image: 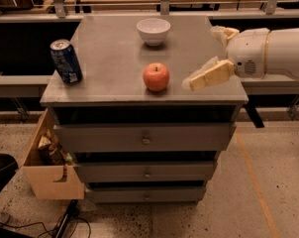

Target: Move apple near white bowl

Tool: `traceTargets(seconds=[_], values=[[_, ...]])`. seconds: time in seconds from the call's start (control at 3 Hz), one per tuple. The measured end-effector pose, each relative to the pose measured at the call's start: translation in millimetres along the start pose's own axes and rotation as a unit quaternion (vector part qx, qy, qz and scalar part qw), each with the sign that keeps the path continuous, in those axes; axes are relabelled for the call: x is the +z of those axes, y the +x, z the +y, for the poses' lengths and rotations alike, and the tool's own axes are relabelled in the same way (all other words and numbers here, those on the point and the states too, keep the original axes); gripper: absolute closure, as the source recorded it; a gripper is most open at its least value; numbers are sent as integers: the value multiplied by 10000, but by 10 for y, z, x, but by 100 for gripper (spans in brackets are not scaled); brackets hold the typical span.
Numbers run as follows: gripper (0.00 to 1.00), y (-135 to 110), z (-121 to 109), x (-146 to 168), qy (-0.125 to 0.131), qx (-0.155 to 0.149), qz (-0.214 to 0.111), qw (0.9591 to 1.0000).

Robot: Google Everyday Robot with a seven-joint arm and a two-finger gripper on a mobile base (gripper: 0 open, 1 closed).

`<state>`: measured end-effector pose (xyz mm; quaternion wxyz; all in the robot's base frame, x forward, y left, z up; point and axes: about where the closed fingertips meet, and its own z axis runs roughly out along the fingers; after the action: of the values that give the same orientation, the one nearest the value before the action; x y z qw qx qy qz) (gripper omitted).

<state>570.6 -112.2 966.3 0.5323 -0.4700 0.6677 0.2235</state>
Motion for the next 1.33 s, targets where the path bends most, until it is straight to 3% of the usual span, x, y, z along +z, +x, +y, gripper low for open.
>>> traceTargets(seconds=[0.33,0.67,1.33], values=[[0,-124,28,103,-51,65,-247,9997],[0,-120,27,102,-49,61,-240,9997],[0,21,81,602,-79,59,-364,9993]])
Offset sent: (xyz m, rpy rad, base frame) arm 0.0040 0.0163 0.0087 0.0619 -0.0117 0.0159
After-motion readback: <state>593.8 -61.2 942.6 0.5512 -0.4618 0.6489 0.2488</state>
